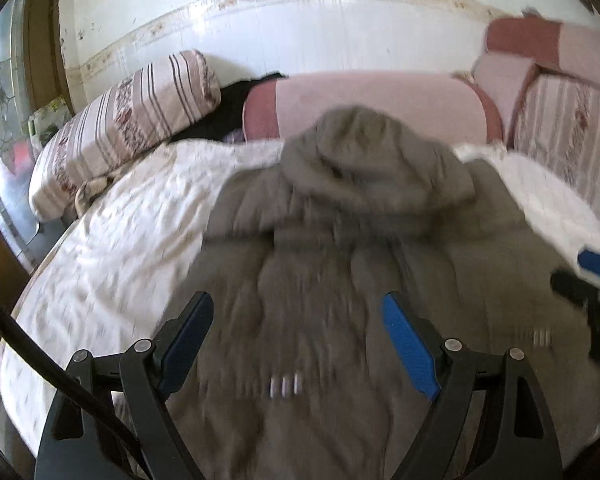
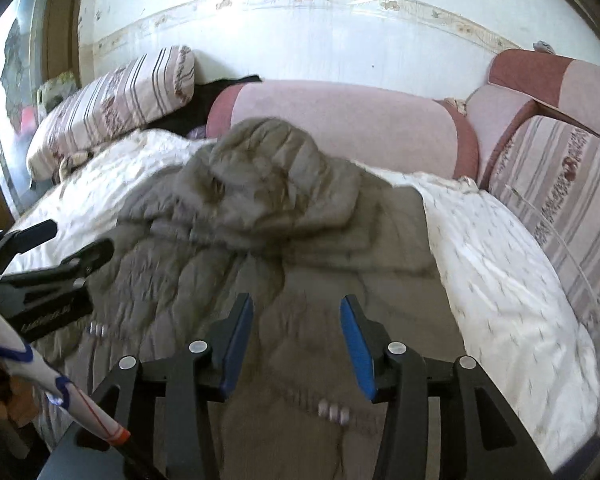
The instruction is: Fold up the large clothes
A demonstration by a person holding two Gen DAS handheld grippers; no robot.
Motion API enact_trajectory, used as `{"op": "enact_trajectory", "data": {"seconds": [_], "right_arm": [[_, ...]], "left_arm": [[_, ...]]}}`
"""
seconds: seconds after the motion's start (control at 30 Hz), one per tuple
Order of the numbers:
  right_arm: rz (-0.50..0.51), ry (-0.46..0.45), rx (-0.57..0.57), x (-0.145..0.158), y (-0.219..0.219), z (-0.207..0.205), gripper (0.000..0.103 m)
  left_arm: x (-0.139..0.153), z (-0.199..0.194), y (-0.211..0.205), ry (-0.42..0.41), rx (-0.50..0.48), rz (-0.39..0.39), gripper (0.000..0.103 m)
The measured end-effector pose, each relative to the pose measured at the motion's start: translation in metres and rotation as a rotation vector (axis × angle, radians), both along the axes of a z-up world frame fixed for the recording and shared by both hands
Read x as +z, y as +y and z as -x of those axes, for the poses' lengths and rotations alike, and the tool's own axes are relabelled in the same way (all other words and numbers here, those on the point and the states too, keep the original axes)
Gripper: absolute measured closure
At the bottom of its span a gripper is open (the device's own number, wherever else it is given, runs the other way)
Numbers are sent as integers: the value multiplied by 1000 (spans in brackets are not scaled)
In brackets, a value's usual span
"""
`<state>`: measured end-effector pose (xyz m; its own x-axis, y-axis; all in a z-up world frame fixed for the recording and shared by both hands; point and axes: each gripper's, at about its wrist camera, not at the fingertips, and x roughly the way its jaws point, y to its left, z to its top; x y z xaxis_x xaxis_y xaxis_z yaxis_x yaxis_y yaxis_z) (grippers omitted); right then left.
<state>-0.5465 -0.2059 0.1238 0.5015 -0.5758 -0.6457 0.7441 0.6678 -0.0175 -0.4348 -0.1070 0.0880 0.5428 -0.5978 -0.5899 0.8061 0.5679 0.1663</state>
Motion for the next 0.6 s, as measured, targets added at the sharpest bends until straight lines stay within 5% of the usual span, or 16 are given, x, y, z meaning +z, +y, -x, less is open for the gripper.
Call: {"op": "enact_trajectory", "data": {"seconds": [0.2, 0.6], "right_arm": [[-21, 51, -7, -22, 40, 24, 53], [-51, 197, 2, -76, 68, 35, 54]], "left_arm": [[-44, 36, 56, -1, 12, -90, 17], [-86, 26, 66, 54, 62, -166, 17]]}}
